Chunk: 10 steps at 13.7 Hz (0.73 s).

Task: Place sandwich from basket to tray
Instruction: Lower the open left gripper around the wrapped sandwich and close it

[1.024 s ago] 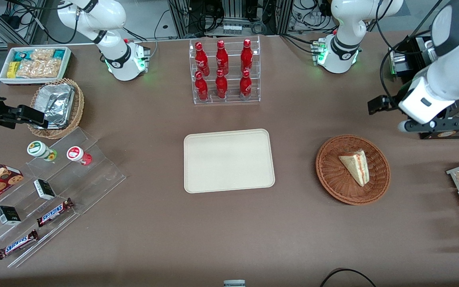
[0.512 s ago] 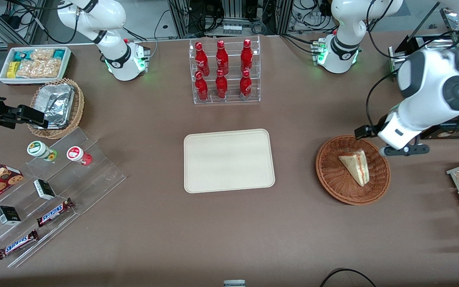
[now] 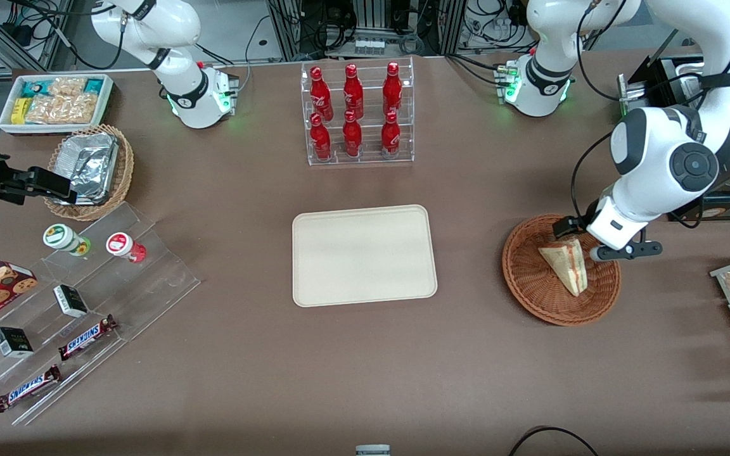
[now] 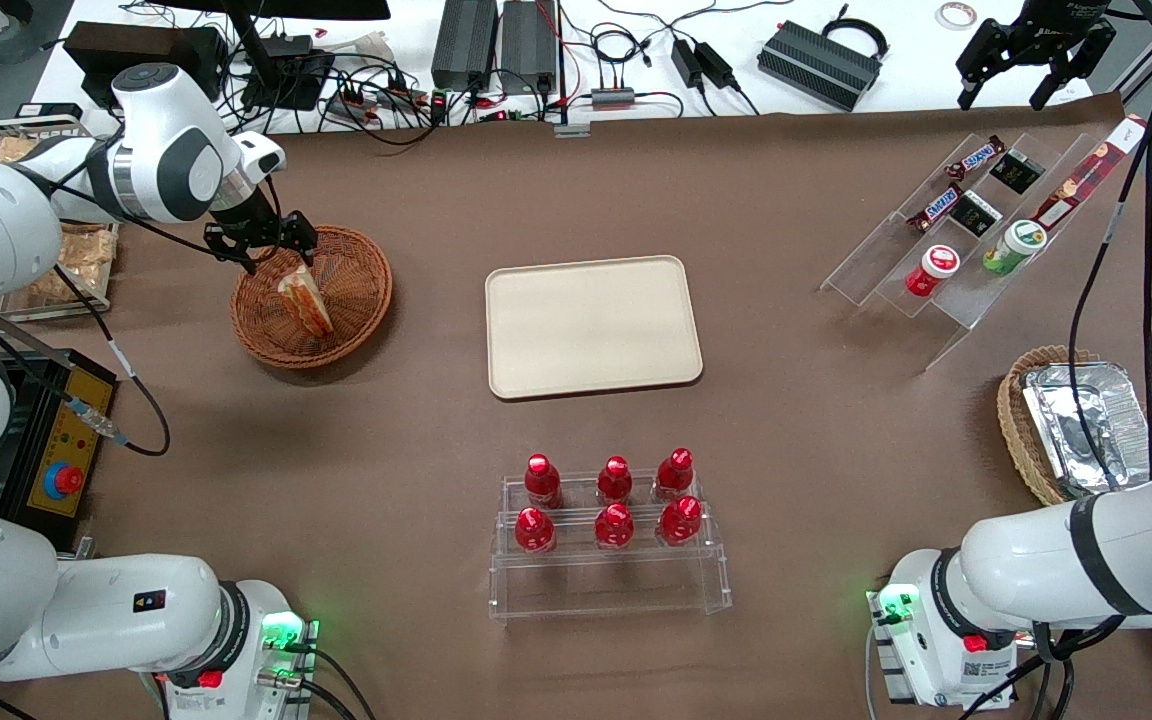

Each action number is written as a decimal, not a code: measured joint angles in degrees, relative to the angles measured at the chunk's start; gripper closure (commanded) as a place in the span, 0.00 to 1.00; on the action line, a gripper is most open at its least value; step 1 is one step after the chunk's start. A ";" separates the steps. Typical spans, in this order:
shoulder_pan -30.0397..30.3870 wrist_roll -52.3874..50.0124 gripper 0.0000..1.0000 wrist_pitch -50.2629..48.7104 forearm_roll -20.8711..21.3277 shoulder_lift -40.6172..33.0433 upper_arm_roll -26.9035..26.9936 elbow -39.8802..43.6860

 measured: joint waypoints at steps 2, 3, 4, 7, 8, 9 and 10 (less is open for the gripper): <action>0.18 -5.96 0.00 2.30 0.00 1.68 0.00 -0.10; 0.22 -8.31 0.00 3.15 0.00 2.58 0.01 -0.12; 0.25 -10.92 0.00 3.78 0.00 3.39 0.02 -0.12; 0.36 -15.14 0.00 5.27 0.00 5.18 0.02 -0.13; 0.39 -15.48 0.00 5.54 0.00 5.60 0.05 -0.13; 0.40 -15.67 0.00 5.83 0.01 6.02 0.20 -0.13; 0.42 -15.72 0.00 6.27 0.02 6.53 0.41 -0.13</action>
